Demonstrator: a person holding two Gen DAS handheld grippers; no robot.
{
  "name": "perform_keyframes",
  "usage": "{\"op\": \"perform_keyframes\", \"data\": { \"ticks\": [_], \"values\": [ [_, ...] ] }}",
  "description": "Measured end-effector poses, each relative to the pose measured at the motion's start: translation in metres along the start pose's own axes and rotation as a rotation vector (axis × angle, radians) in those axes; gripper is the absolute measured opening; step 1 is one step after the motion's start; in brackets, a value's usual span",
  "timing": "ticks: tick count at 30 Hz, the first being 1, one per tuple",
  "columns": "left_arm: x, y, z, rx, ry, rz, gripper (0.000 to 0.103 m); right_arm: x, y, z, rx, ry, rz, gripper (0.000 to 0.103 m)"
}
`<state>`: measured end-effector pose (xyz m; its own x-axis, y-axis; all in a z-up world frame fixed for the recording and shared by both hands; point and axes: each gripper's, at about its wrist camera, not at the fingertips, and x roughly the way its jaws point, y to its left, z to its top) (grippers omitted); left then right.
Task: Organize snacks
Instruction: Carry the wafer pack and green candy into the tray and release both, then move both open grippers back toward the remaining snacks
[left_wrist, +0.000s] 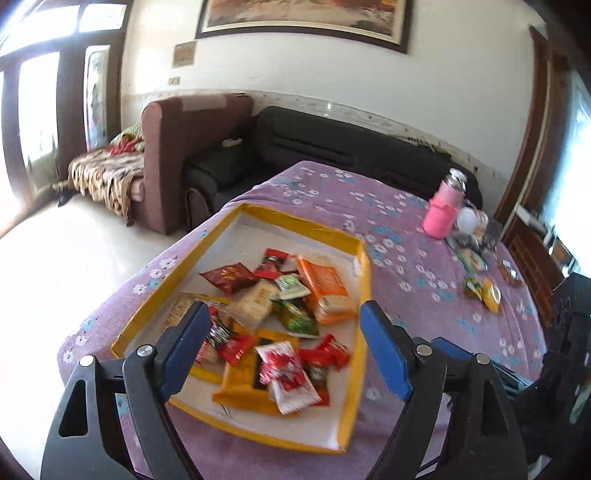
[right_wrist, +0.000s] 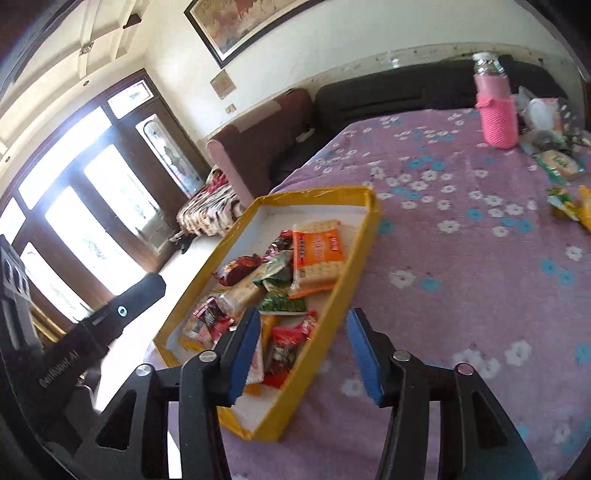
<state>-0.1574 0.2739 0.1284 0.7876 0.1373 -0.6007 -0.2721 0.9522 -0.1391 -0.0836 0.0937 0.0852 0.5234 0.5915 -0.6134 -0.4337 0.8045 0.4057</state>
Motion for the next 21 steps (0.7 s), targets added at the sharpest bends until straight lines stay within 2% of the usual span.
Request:
{"op": "perform_keyframes", "data": {
  "ticks": [7, 14, 21],
  "values": [
    [-0.013, -0.037, -0.009, 0.067, 0.006, 0.037, 0.084, -0.037, -0.018, -0.029, 0.003, -0.051, -0.055, 0.057],
    [-0.019, -0.058, -0.015, 0.112, 0.000, 0.059, 0.084, -0.057, -0.028, -0.035, -0.006, -0.093, -0.076, 0.057],
    [-0.024, -0.063, -0.016, 0.131, -0.022, 0.076, 0.084, -0.061, -0.028, -0.035, -0.011, -0.108, -0.086, 0.061]
  ]
}}
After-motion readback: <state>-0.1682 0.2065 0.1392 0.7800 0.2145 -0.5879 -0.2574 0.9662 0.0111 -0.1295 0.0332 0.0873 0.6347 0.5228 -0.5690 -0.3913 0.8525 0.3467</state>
